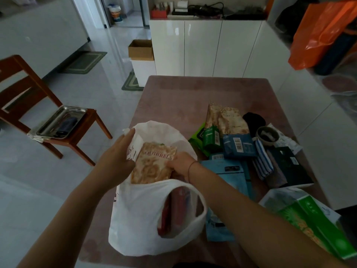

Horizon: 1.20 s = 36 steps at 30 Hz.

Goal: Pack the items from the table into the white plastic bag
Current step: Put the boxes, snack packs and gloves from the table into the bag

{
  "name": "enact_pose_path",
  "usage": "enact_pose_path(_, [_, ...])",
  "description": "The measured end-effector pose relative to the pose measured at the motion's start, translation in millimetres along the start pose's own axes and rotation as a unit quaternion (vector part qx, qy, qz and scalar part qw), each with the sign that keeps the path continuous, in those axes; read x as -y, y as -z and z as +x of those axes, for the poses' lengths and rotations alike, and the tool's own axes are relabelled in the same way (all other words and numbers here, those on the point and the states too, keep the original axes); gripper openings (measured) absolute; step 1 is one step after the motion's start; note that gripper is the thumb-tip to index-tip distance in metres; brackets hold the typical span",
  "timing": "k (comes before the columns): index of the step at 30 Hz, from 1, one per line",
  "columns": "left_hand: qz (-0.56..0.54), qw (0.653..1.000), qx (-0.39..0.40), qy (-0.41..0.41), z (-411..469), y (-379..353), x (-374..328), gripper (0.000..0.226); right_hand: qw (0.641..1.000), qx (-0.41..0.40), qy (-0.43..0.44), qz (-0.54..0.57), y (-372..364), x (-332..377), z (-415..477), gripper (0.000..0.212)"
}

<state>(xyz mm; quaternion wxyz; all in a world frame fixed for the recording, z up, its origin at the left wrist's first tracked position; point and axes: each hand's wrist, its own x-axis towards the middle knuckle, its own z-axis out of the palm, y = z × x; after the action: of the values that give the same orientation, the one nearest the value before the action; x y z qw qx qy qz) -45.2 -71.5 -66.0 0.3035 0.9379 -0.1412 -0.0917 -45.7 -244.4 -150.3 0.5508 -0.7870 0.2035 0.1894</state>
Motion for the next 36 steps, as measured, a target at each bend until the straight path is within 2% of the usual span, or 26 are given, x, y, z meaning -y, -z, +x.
enact_pose_path(2, [-0.002,1.0,-0.007,-0.007,-0.2,-1.6,-3.6,0.077,0.986,0.073,0.0,-0.147,-0.3,-5.3,1.7,0.019])
enact_pose_path(3, [-0.001,1.0,-0.008,-0.008,-0.2,-1.8,-4.3,0.077,0.969,0.107,-0.007,-0.221,0.3,-6.2,2.6,0.023])
enact_pose_path(5, [0.003,1.0,-0.005,-0.003,1.1,-2.0,-3.5,0.078,0.937,0.106,0.009,-0.332,0.0,-11.5,5.1,0.033])
enact_pose_path(6, [0.006,1.0,-0.002,0.005,1.9,-1.9,-2.6,0.079,0.937,0.062,0.018,-0.342,2.1,-13.0,6.8,0.033])
enact_pose_path(8, [0.019,1.0,0.003,0.02,4.2,-2.4,-0.7,0.08,0.945,-0.124,0.078,-0.292,13.6,-13.4,13.5,0.024])
enact_pose_path(9, [0.023,0.999,0.005,0.022,5.2,-3.0,0.3,0.08,0.926,-0.217,0.119,-0.284,20.3,-13.2,19.2,0.023])
enact_pose_path(10, [0.024,0.999,0.008,0.022,5.6,-3.7,1.0,0.081,0.899,-0.271,0.148,-0.309,25.7,-14.0,26.4,0.032])
enact_pose_path(11, [0.021,0.999,0.011,0.021,5.9,-4.1,1.7,0.081,0.883,-0.283,0.153,-0.343,30.1,-15.8,34.8,0.051])
enact_pose_path(12, [0.019,1.0,0.012,0.021,6.4,-4.7,2.4,0.081,0.882,-0.263,0.145,-0.364,31.8,-16.3,41.7,0.069])
enact_pose_path(13, [0.018,1.0,0.012,0.02,6.8,-5.2,3.1,0.08,0.887,-0.235,0.134,-0.374,30.9,-16.2,48.2,0.081])
enact_pose_path(14, [0.015,1.0,0.011,0.018,7.0,-5.6,3.4,0.08,0.89,-0.213,0.129,-0.382,29.3,-16.6,54.8,0.084])
enact_pose_path(15, [0.013,1.0,0.009,0.013,7.3,-5.5,4.0,0.08,0.889,-0.2,0.135,-0.39,27.8,-16.9,62.6,0.078])
enact_pose_path(18, [0.01,1.0,-0.002,-0.013,6.8,-3.5,7.1,0.078,0.869,-0.203,0.175,-0.416,31.1,-15.0,80.8,0.03])
enact_pose_path(20, [0.012,1.0,-0.012,-0.021,8.3,-0.5,12.6,0.076,0.873,-0.225,0.185,-0.391,37.8,-9.0,89.5,0.034])
enact_pose_path(24, [0.01,0.999,-0.033,-0.011,13.9,2.6,19.7,0.079,0.933,-0.261,0.153,-0.193,63.8,22.3,96.7,0.042])
enact_pose_path(27, [0.009,0.999,-0.042,-0.027,16.1,1.7,17.3,0.081,0.965,-0.215,0.137,-0.057,82.0,42.4,95.9,0.04])
enact_pose_path(30, [0.004,0.999,-0.033,-0.024,17.4,-0.1,12.7,0.081,0.973,-0.156,0.164,0.051,102.8,36.2,84.3,0.029])
enact_pose_path(33, [-0.021,1.0,-0.007,-0.007,18.6,-4.5,10.7,0.08,0.973,-0.178,0.141,0.043,121.3,-11.2,59.4,0.024])
enact_pose_path(36, [-0.039,0.999,0.001,-0.009,19.5,-10.8,10.2,0.077,0.978,-0.204,0.022,-0.026,118.2,-84.3,32.8,0.021])
